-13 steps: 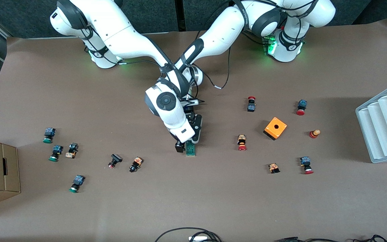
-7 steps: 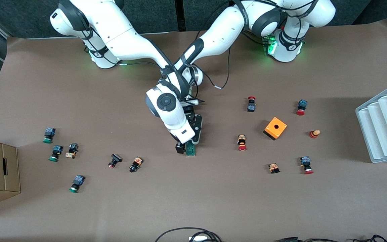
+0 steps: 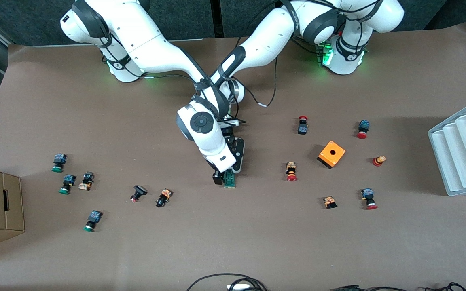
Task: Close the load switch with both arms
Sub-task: 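Press the white lever down with the right gripper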
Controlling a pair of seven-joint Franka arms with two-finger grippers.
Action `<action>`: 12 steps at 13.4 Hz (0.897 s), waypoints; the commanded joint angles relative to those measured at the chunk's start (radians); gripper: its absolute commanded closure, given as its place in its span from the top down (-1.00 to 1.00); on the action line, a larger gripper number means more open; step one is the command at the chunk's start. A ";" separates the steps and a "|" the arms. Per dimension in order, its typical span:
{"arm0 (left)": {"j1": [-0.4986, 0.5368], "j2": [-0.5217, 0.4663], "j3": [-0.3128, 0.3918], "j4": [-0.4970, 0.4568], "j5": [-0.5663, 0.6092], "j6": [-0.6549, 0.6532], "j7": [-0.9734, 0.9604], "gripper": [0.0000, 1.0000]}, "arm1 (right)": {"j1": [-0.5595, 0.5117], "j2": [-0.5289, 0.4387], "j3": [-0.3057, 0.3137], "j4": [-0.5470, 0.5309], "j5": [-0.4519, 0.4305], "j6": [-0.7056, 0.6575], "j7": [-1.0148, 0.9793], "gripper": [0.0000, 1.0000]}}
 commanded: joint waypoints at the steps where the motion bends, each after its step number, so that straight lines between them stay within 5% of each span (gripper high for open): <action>1: -0.002 0.026 0.009 0.017 0.003 0.012 -0.012 -0.14 | 0.016 0.036 -0.014 0.025 0.022 0.038 0.003 0.98; 8: -0.002 0.026 0.009 0.019 0.003 0.012 -0.012 -0.14 | 0.017 0.039 -0.016 0.027 0.024 0.040 0.008 0.98; 12: -0.002 0.024 0.010 0.019 0.003 0.012 -0.012 -0.14 | 0.017 0.040 -0.016 0.027 0.024 0.055 0.006 0.71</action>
